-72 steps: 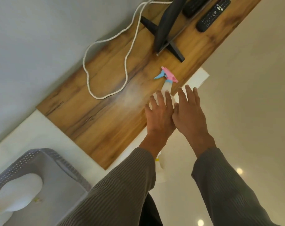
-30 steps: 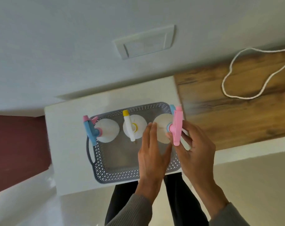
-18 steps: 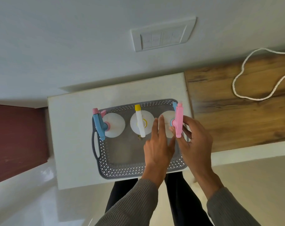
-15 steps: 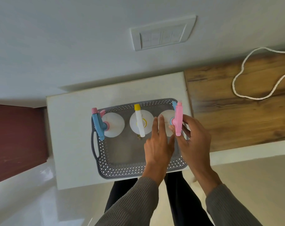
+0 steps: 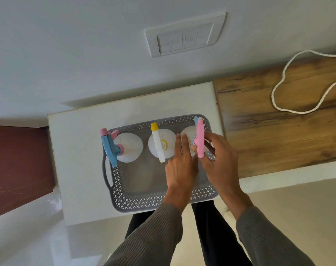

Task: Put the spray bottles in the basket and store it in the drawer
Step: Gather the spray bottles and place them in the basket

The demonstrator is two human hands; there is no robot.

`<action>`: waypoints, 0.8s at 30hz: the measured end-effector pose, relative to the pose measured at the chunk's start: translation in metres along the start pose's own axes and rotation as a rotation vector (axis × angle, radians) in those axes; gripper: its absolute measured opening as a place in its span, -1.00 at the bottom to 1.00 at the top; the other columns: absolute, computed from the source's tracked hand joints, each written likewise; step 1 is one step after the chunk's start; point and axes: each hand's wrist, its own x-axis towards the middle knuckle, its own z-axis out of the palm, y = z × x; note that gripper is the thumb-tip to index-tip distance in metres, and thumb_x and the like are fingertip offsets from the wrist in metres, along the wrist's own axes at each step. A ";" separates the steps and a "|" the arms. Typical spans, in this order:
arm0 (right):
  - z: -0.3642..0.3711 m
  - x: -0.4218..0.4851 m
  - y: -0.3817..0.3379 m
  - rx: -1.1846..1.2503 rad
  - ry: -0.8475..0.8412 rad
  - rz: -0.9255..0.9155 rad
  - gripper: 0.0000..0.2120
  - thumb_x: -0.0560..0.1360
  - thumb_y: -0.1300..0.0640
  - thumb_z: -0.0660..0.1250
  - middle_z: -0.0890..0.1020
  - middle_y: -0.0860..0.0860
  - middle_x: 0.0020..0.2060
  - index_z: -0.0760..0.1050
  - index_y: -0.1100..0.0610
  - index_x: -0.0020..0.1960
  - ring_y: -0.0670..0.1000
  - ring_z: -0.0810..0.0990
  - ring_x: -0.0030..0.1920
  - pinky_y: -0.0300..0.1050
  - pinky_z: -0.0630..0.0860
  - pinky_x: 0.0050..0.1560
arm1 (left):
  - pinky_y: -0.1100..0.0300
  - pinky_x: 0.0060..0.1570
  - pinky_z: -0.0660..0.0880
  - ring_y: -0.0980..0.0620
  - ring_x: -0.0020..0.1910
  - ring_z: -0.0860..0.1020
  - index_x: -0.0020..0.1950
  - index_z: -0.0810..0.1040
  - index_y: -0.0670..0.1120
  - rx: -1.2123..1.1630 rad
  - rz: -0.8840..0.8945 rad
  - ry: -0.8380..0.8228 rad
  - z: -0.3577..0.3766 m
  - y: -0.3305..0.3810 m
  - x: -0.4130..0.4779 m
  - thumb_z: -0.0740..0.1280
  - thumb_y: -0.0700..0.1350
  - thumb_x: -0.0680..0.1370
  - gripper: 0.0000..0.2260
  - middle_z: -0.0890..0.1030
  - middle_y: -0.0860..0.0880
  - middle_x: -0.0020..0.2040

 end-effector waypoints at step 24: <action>-0.009 -0.011 0.010 0.035 -0.042 0.039 -0.51 0.41 0.13 0.51 0.61 0.06 0.22 0.50 0.17 0.30 -0.07 0.53 0.18 -0.23 0.50 0.20 | -0.11 -0.22 0.63 -0.14 0.07 0.65 0.56 0.20 -0.13 -0.088 0.099 0.124 -0.005 -0.006 -0.029 0.35 0.03 0.56 -0.36 0.30 -0.02 0.54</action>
